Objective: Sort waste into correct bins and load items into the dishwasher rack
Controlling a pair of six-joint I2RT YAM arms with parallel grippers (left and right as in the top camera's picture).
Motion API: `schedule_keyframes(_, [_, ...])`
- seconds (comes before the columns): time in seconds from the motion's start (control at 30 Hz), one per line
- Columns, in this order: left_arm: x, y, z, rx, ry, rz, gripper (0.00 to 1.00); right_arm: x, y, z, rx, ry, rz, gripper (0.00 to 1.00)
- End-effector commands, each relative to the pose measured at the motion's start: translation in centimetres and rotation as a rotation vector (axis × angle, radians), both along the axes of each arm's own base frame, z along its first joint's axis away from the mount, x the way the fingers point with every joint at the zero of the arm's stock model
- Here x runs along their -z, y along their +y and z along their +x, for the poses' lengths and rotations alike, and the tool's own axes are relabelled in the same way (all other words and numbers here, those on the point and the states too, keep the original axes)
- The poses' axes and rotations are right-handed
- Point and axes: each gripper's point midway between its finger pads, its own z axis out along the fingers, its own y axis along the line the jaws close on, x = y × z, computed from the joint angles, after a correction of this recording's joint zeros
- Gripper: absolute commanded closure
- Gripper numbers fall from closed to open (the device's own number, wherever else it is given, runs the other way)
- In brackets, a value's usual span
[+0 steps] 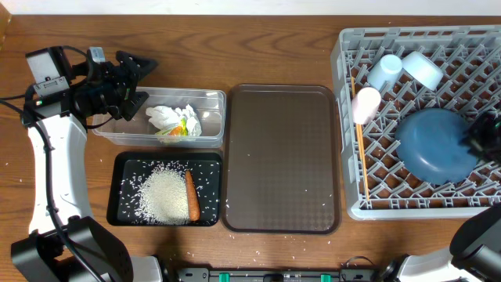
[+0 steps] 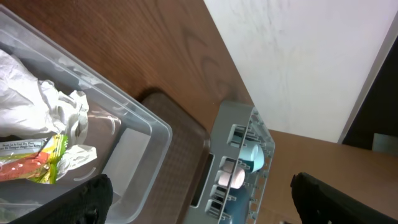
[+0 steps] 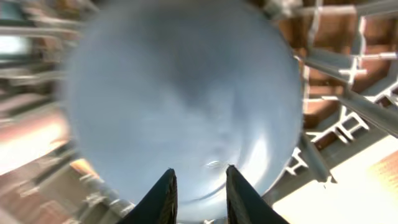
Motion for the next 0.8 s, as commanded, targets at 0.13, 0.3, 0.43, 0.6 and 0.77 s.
schedule_keyframes(0.13, [-1.1, 0.1, -0.2, -0.008, -0.026, 0.01, 0.06, -9.6, 8.1, 6.3, -0.353, -0.429, 0.257, 0.75])
schedule_keyframes(0.3, [-1.1, 0.1, -0.2, -0.008, -0.026, 0.01, 0.06, -11.4, 11.6, 7.6, -0.472, -0.532, 0.336, 0.43])
schedule_keyframes(0.43, [-1.1, 0.1, -0.2, -0.008, -0.026, 0.01, 0.06, -11.4, 12.5, 7.7, -0.494, -0.524, 0.345, 0.01])
schedule_keyframes(0.6, [-1.1, 0.1, -0.2, -0.008, -0.026, 0.01, 0.06, -11.0, 12.2, 7.6, -0.488, -0.503, 0.316, 0.01])
schedule_keyframes(0.77, [-1.1, 0.1, -0.2, -0.008, -0.026, 0.01, 0.06, -9.5, 10.2, 7.3, -0.458, -0.425, 0.201, 0.01])
